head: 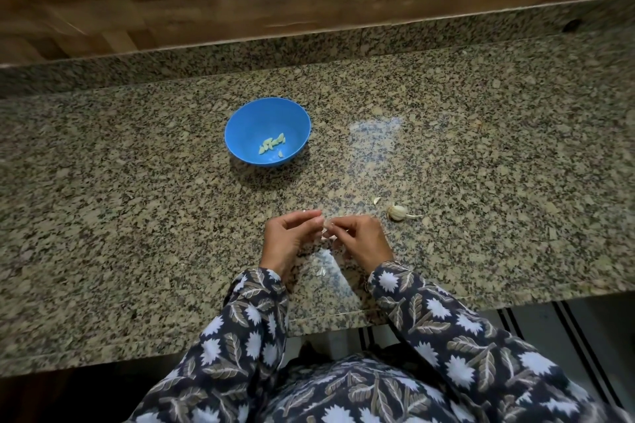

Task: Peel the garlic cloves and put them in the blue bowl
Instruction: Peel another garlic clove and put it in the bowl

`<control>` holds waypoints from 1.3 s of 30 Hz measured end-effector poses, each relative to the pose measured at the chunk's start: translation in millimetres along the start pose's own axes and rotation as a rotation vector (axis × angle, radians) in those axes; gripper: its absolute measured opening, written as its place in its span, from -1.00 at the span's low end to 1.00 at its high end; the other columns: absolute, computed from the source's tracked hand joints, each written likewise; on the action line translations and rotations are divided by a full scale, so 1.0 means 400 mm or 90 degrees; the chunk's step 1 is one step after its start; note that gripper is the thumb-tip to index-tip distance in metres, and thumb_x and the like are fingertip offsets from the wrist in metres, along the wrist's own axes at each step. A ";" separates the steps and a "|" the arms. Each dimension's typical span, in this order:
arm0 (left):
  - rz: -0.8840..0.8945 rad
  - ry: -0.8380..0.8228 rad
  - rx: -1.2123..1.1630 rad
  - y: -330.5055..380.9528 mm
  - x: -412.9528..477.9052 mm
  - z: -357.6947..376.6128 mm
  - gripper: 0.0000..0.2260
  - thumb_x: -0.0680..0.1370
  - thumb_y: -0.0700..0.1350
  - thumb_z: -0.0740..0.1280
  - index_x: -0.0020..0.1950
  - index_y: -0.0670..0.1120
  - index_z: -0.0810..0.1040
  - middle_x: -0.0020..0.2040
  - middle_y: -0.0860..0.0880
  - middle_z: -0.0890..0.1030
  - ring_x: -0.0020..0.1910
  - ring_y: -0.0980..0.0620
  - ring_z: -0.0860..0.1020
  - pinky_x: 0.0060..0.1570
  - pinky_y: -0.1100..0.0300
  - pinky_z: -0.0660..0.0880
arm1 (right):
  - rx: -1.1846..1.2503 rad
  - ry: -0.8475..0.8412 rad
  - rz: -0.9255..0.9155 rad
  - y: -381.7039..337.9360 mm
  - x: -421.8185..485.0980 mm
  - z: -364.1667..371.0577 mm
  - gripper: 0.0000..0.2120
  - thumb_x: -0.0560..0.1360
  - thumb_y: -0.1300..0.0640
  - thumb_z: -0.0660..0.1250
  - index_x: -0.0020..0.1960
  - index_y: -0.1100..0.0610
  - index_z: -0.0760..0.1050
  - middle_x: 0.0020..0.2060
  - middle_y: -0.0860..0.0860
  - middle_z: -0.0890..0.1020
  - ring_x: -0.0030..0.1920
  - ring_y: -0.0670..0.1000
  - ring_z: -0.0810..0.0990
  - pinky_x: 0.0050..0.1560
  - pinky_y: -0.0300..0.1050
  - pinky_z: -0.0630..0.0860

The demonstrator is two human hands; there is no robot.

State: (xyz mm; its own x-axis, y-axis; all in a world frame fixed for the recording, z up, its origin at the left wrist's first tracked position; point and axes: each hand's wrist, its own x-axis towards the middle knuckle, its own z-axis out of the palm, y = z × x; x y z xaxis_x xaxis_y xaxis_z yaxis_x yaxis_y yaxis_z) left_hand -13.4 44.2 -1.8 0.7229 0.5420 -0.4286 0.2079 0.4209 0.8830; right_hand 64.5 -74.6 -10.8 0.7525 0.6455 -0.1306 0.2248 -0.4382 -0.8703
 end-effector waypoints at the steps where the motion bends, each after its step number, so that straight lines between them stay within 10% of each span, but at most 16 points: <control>1: -0.005 0.002 -0.014 -0.001 0.000 0.000 -0.86 0.41 -0.38 0.40 -0.06 -0.25 0.62 -0.10 -0.21 0.66 -0.19 -0.05 0.65 -0.20 0.27 0.60 | -0.012 -0.008 -0.003 -0.003 -0.001 -0.002 -0.78 0.49 0.21 0.34 0.12 0.21 0.57 -0.07 0.10 0.68 -0.17 -0.01 0.64 -0.10 -0.12 0.59; 18: -0.066 -0.011 -0.095 -0.015 -0.001 -0.013 -0.85 0.41 -0.42 0.37 -0.03 -0.33 0.60 -0.09 -0.20 0.67 -0.17 -0.04 0.66 -0.17 0.26 0.61 | -0.220 -0.035 0.009 -0.006 0.004 -0.003 -0.82 0.53 0.14 0.27 0.07 0.03 0.60 -0.17 -0.03 0.67 -0.24 -0.05 0.58 -0.27 -0.25 0.48; 33: -0.077 -0.034 -0.071 -0.018 -0.006 -0.012 -0.86 0.42 -0.40 0.37 -0.05 -0.29 0.61 -0.13 -0.17 0.67 -0.24 0.01 0.65 -0.23 0.30 0.59 | 0.176 -0.097 0.219 0.017 0.022 -0.001 -0.83 0.43 0.30 0.36 -0.29 0.12 0.63 -0.46 -0.08 0.63 -0.19 0.07 0.62 0.11 0.01 0.52; 39: -0.049 -0.039 -0.067 -0.017 -0.009 -0.012 -0.87 0.42 -0.45 0.33 -0.10 -0.29 0.60 -0.14 -0.15 0.67 -0.23 0.01 0.65 -0.25 0.29 0.60 | 0.346 -0.128 0.344 0.007 0.020 -0.008 -0.84 0.44 0.45 0.25 0.00 0.43 0.53 -0.49 0.02 0.61 -0.50 -0.09 0.56 -0.51 -0.29 0.45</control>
State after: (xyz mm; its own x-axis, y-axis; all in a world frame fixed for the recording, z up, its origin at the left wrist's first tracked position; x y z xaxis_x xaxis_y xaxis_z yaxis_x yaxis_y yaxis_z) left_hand -20.4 43.0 -7.3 0.7466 0.4617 -0.4790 0.1965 0.5347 0.8219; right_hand 73.4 -72.7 -12.9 0.5330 0.5543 -0.6393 -0.5120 -0.3903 -0.7652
